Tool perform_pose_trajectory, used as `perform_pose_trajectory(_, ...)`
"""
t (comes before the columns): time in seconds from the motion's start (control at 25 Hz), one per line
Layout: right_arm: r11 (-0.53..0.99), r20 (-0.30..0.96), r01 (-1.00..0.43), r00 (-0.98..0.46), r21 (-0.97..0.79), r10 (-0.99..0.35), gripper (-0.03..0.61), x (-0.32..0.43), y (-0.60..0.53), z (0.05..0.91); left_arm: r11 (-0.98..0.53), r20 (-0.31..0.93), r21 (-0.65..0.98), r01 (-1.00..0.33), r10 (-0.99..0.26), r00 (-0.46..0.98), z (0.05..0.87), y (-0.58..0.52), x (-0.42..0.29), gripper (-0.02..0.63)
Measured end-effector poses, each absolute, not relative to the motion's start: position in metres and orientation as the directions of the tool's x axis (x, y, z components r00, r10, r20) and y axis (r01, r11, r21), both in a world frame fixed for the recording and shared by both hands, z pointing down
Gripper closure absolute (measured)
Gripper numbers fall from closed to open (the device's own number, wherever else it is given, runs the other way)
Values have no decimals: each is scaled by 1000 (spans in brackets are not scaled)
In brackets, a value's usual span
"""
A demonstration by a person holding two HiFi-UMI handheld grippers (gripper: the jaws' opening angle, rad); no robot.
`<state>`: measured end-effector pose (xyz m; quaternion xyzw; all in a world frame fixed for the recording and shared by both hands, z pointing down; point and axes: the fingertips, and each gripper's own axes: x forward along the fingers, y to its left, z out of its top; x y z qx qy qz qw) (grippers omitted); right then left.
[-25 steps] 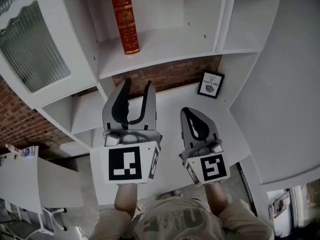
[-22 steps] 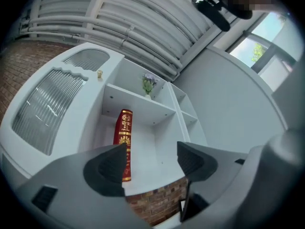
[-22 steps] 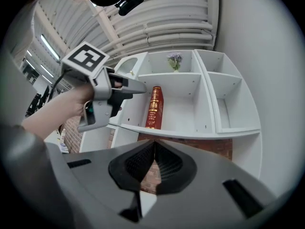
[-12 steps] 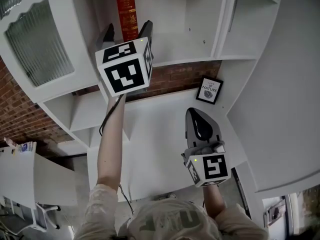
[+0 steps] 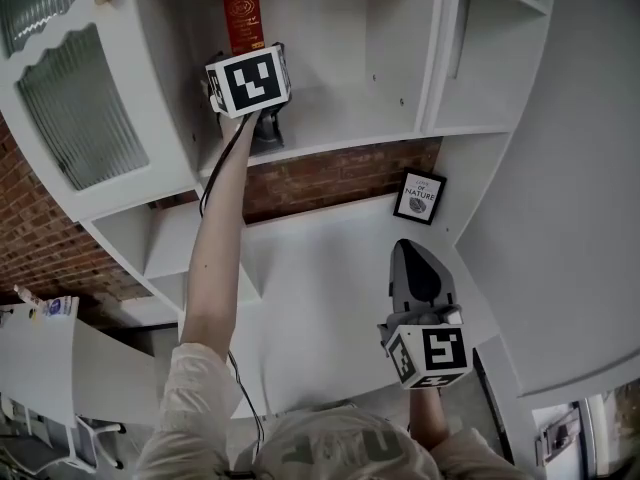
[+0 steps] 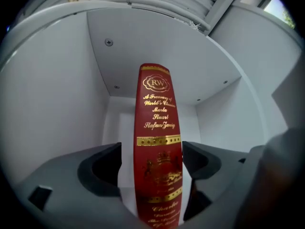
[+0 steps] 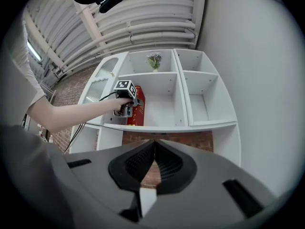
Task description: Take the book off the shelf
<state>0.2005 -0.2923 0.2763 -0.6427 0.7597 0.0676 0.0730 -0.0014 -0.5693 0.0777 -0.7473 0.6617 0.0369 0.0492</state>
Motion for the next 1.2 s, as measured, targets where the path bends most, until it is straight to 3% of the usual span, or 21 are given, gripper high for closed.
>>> perform_pose_trajectory(0.32,143,-203,-989,-146,29,-968,566,208,-300,272,-112,-115,-32,-993,-987,115,76,-602,1,225)
perform_pose_trajectory(0.48,136,-201,-990,-139,29,-970,566,214,-305,272,-157,-52,-16,-987,-986,158,89,-614,10,229)
perform_pose_trajectory(0.88,180,-198,-984,-178,10,-964,566,200,-316,277,-155,-65,-26,-988,-986,156,84,-611,12,236)
perform_pose_trajectory(1.08,147,-172,-989,-150,25,-974,566,208,-318,285,-87,-54,-30,-996,-995,89,85,-608,7,320)
perform_pose_trajectory(1.2,142,-176,-990,-144,20,-974,566,212,-317,283,-68,-59,-16,-998,-996,69,85,-608,4,331)
